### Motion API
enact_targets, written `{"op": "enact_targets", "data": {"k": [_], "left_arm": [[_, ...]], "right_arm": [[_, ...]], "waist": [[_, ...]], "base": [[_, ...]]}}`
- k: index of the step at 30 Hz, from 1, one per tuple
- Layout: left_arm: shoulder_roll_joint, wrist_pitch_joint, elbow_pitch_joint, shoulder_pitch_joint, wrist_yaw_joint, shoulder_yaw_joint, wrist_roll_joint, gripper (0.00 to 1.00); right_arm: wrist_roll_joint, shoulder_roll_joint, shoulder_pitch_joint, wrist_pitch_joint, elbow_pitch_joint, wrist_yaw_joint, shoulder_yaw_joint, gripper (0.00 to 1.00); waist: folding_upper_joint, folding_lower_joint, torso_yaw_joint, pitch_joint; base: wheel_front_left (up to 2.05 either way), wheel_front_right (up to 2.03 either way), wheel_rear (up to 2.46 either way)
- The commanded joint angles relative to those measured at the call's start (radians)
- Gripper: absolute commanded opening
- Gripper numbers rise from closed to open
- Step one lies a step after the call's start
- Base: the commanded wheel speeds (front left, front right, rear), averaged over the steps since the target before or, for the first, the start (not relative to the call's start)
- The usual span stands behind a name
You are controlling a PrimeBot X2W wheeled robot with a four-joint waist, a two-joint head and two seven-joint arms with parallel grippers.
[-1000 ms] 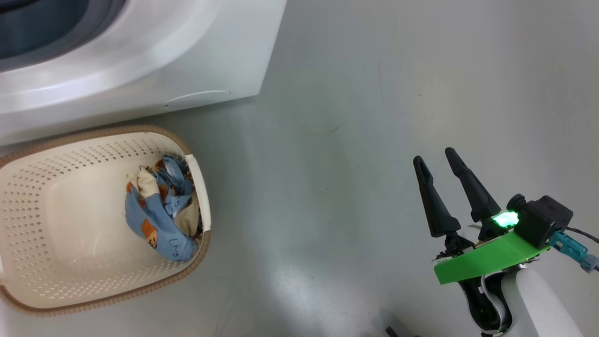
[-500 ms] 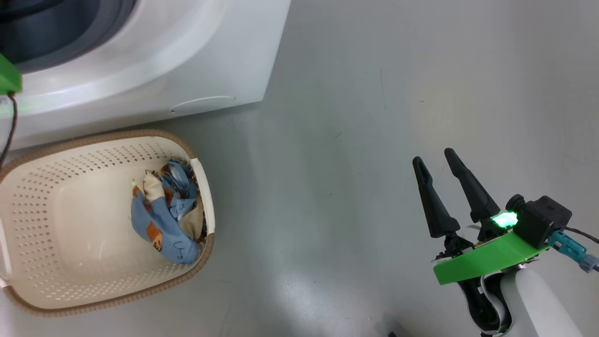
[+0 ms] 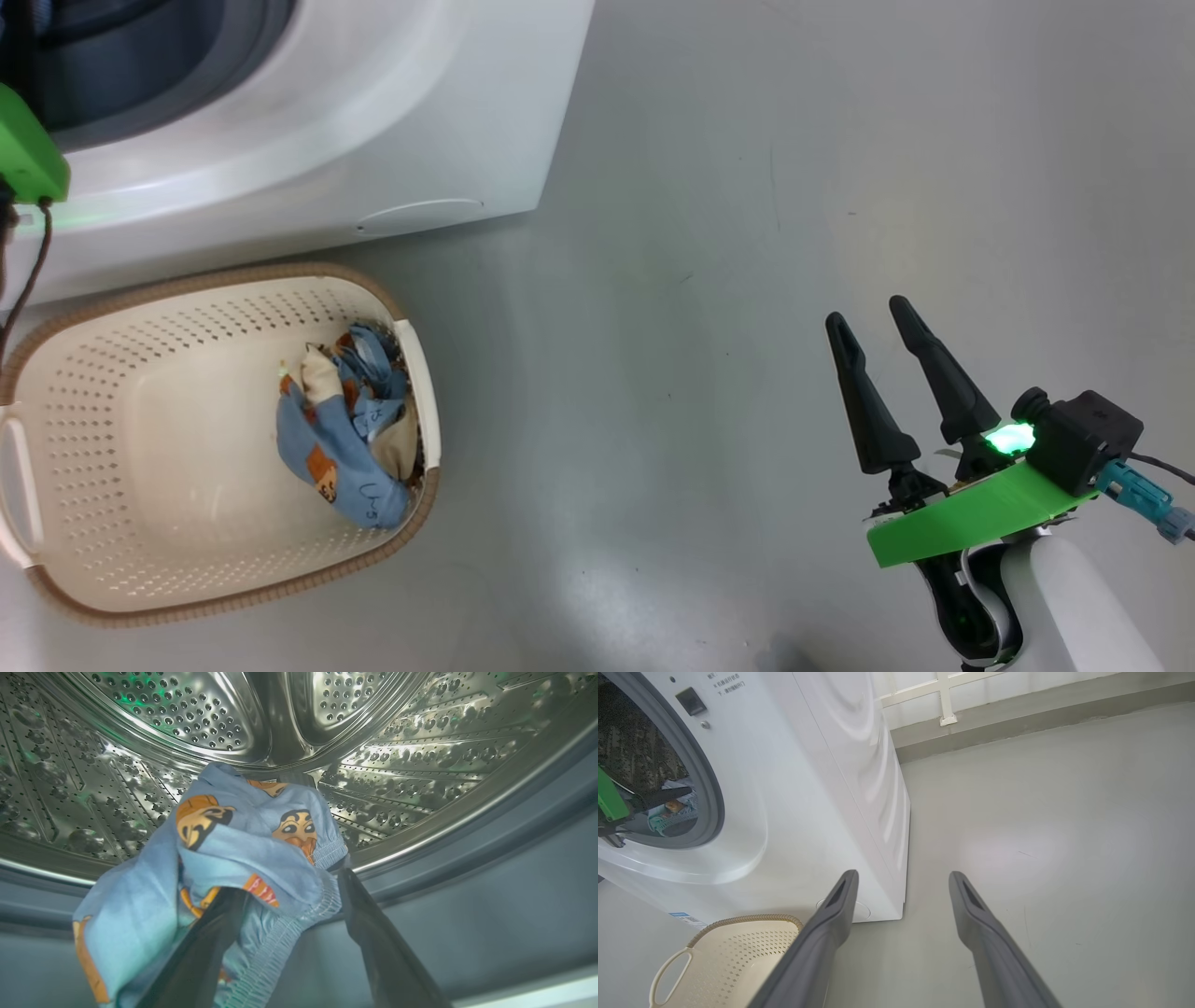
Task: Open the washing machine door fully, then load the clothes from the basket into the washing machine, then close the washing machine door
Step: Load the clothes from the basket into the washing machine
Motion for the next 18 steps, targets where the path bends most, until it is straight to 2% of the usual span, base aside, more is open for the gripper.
{"op": "enact_targets", "data": {"k": [1,10,18], "left_arm": [[0.041,-0.007,-0.01,-0.029,-0.001,0.005,-0.008,1.0],[0.023,-0.04,-0.009,0.008,-0.001,-0.018,-0.069,1.0],[0.001,-0.063,-0.068,0.081,-0.002,-0.01,-0.135,1.0]], "right_arm": [[0.004,-0.01,0.017,-0.012,-0.018,0.002,0.017,1.0],[0.004,-0.018,0.024,-0.012,-0.015,0.002,0.012,1.0],[0.005,-0.031,0.025,-0.012,-0.01,0.002,0.004,1.0]], "waist": [[-0.0001,-0.0001,0.005,-0.006],[-0.0001,-0.0001,0.035,-0.041],[-0.0001,-0.0001,0.063,-0.074]], "base": [[0.0,0.0,0.0],[0.0,0.0,0.0],[0.0,0.0,0.0]]}}
